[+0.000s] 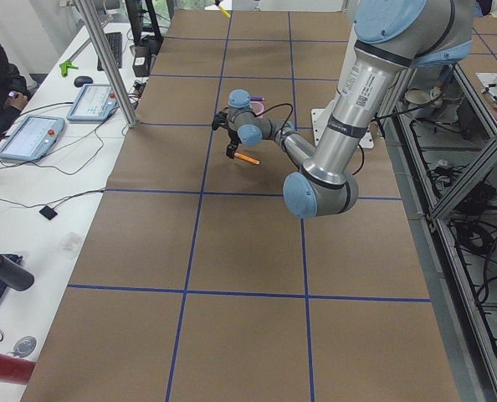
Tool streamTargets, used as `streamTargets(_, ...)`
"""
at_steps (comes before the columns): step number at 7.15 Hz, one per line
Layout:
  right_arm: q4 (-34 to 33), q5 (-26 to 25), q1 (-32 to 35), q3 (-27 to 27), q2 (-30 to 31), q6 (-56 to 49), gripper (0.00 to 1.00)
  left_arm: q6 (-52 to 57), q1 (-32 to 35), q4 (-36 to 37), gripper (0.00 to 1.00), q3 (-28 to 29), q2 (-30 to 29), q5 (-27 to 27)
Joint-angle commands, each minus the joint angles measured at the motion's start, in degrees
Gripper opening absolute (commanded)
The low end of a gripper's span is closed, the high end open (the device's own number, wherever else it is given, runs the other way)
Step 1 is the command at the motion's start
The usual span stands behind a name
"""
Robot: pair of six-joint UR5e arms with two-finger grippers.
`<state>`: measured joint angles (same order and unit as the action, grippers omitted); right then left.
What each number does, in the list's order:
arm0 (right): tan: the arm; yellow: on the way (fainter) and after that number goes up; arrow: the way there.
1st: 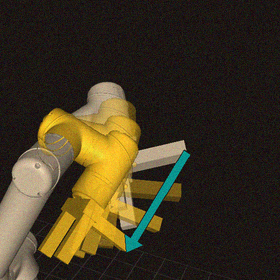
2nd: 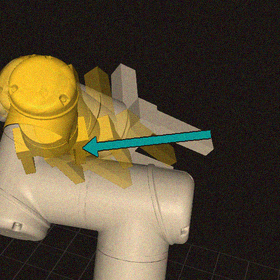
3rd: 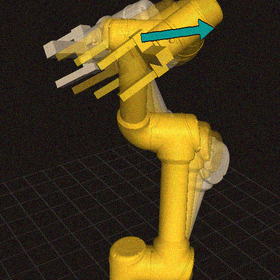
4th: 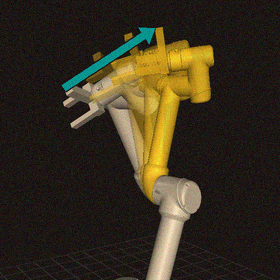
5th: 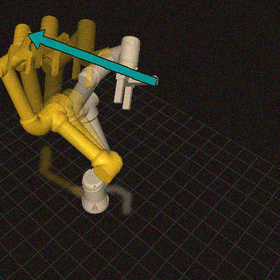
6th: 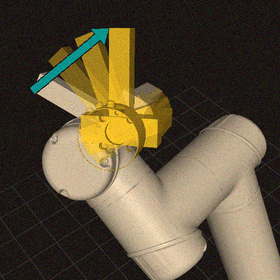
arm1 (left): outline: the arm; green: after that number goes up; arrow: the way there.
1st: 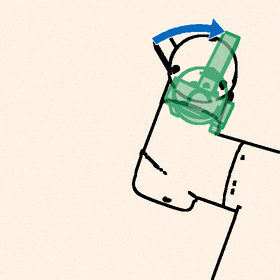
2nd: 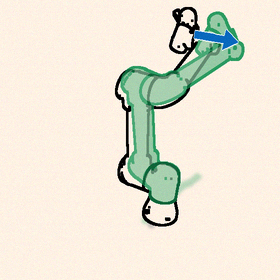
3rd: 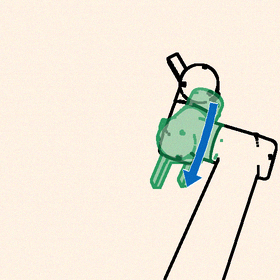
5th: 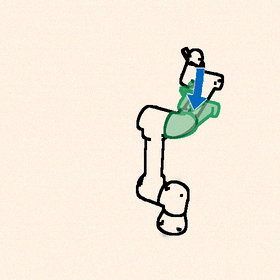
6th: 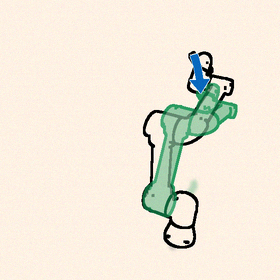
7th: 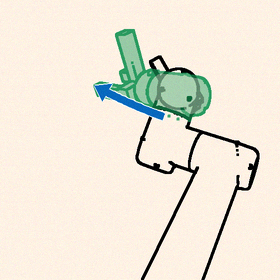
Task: Collect pens into pen holder
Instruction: 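Grasp the orange marker with the left gripper while the right lifts the highlighter, then lift the orange marker left while the right carries the highlighter toward the cup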
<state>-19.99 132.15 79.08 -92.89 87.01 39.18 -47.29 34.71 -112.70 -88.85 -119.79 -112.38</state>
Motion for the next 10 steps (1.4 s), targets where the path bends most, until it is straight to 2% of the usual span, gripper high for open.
streamTargets(1,3.6,-1.5,-2.9,0.0,0.0,3.3,0.00,0.0,-0.2,0.0,0.95,0.1,0.1,-0.9)
streamTargets(7,5.3,-5.1,-8.5,-0.7,-1.0,6.2,0.00,0.0,-0.1,0.0,0.59,0.8,0.3,-2.4)
streamTargets(8,5.9,-6.2,-9.6,-0.7,-1.0,6.6,0.00,0.1,-0.1,0.1,0.46,0.8,0.3,-2.5)
streamTargets(10,6.0,-6.4,-10.5,-1.7,-1.4,8.7,0.00,0.0,0.3,3.2,0.08,0.1,0.1,-3.7)
